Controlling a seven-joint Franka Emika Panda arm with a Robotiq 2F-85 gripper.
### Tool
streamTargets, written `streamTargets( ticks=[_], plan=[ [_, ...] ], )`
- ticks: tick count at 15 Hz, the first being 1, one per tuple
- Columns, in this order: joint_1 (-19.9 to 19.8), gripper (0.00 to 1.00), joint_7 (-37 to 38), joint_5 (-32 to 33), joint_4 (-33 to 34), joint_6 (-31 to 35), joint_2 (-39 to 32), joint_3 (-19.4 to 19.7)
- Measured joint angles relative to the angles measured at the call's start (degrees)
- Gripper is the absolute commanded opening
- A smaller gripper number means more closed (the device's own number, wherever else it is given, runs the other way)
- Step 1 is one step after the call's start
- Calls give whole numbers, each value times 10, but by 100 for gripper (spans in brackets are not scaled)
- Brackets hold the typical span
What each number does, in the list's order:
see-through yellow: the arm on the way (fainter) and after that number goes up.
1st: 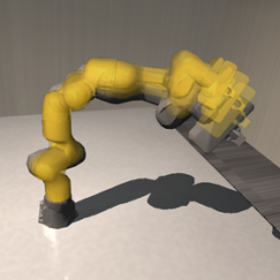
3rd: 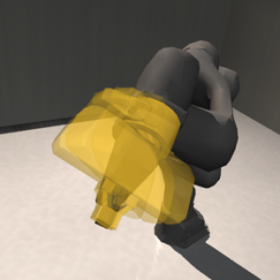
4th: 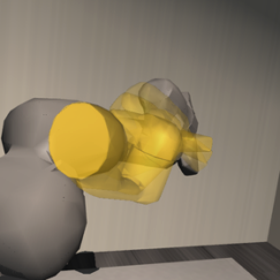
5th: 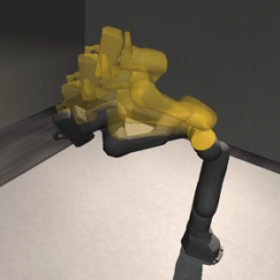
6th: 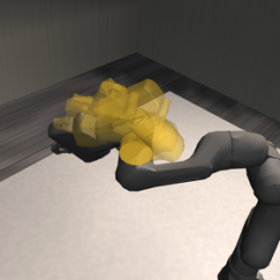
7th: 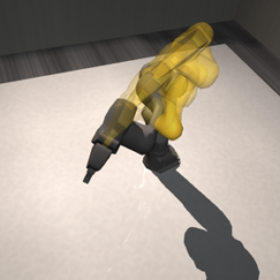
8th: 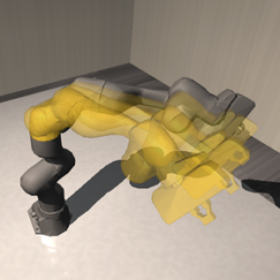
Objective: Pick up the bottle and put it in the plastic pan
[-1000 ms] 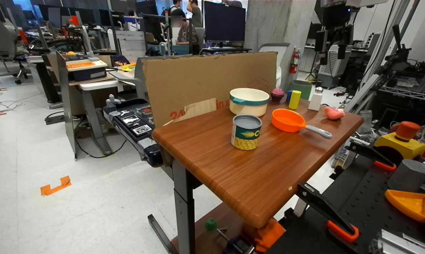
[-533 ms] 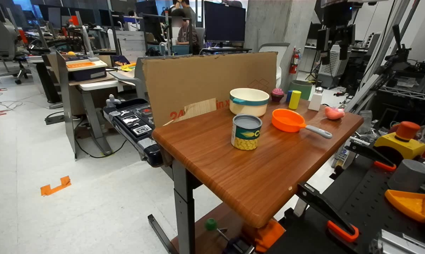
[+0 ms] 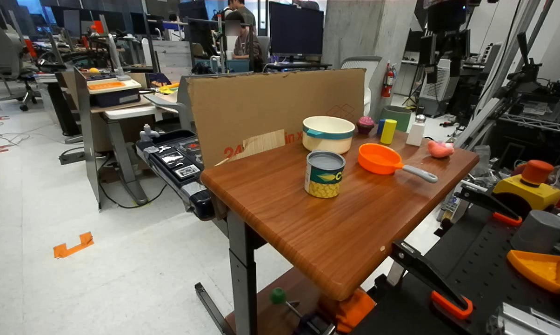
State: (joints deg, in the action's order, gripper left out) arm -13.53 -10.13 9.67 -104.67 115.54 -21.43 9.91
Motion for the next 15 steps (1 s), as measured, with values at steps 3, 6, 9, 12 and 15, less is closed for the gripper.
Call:
streamTargets(
  ticks=[3,6,9,12,15],
  plan=[
    [5,100,-9,8,0,5,0,0],
    [7,100,-17,15,0,5,-1,-1],
    [7,100,-21,19,0,5,-3,-1],
    [7,100,-25,23,0,6,-3,-1],
    [7,100,-28,21,1,8,-2,-1]
  ],
)
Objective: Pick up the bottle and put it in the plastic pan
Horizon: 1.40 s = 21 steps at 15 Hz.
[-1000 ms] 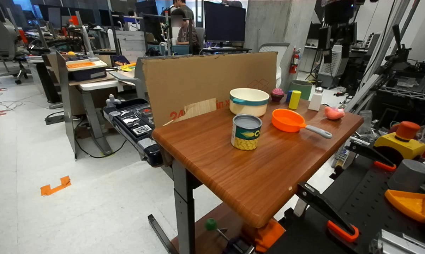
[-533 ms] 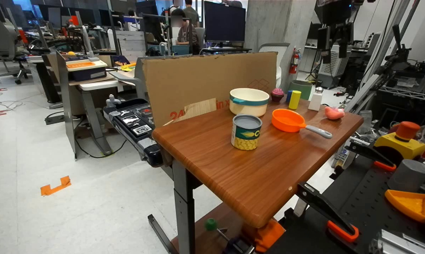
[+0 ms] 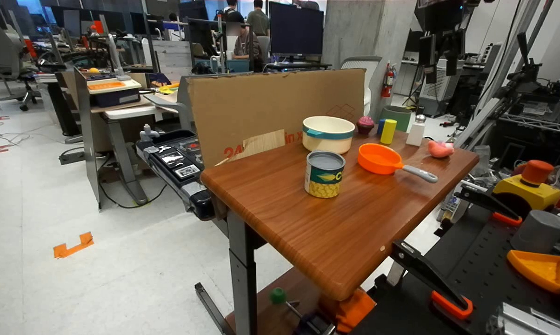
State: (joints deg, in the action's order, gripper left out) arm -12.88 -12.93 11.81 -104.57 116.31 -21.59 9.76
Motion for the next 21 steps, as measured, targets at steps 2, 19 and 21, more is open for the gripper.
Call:
streamTargets(
  ticks=[2,19,21],
  plan=[
    [0,100,-5,-2,0,4,2,0],
    [-7,100,-8,16,-1,22,-42,7],
    [-7,100,-11,11,-1,33,-39,3]
  ],
)
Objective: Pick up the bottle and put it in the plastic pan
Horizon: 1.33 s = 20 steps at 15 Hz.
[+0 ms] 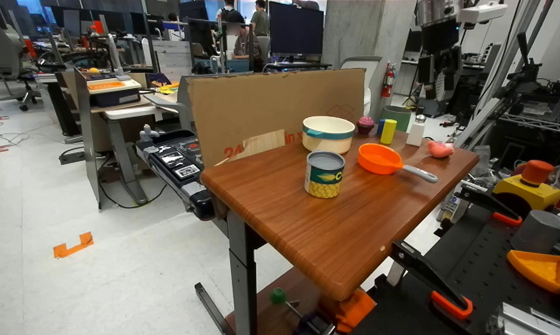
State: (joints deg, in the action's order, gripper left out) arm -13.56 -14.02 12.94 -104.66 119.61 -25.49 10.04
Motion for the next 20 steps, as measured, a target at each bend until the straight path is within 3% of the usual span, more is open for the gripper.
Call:
streamTargets(
  ticks=[5,20],
  plan=[
    [0,100,-43,-40,0,-1,17,-12],
    [0,100,-46,-41,0,-3,19,-14]
  ],
)
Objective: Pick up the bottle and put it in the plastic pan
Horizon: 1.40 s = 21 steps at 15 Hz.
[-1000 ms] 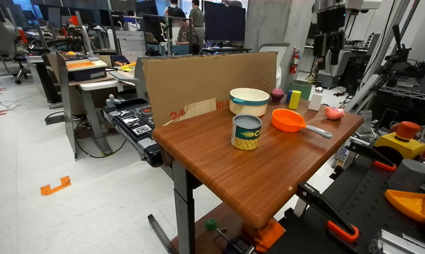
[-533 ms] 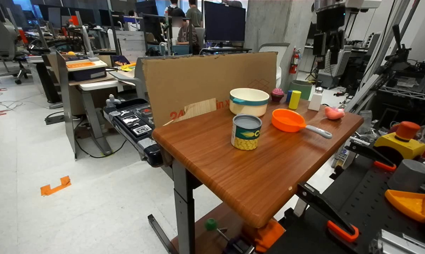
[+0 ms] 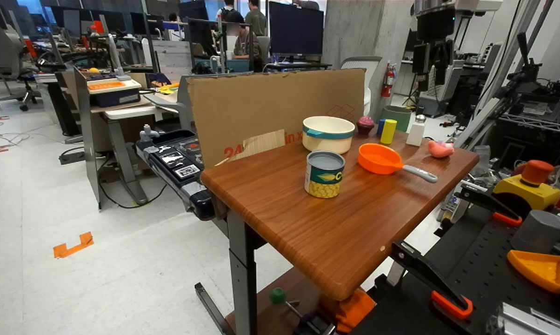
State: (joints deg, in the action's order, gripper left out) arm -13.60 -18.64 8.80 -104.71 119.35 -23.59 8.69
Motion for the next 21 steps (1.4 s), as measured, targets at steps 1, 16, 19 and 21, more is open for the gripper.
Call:
streamTargets(
  ticks=[1,16,19,21],
  plan=[
    [0,100,0,0,0,0,0,0],
    [3,100,-18,5,49,-54,-44,-6],
    [3,100,-40,7,77,-53,-72,-11],
    [3,100,-55,8,91,-53,-85,-13]
  ],
)
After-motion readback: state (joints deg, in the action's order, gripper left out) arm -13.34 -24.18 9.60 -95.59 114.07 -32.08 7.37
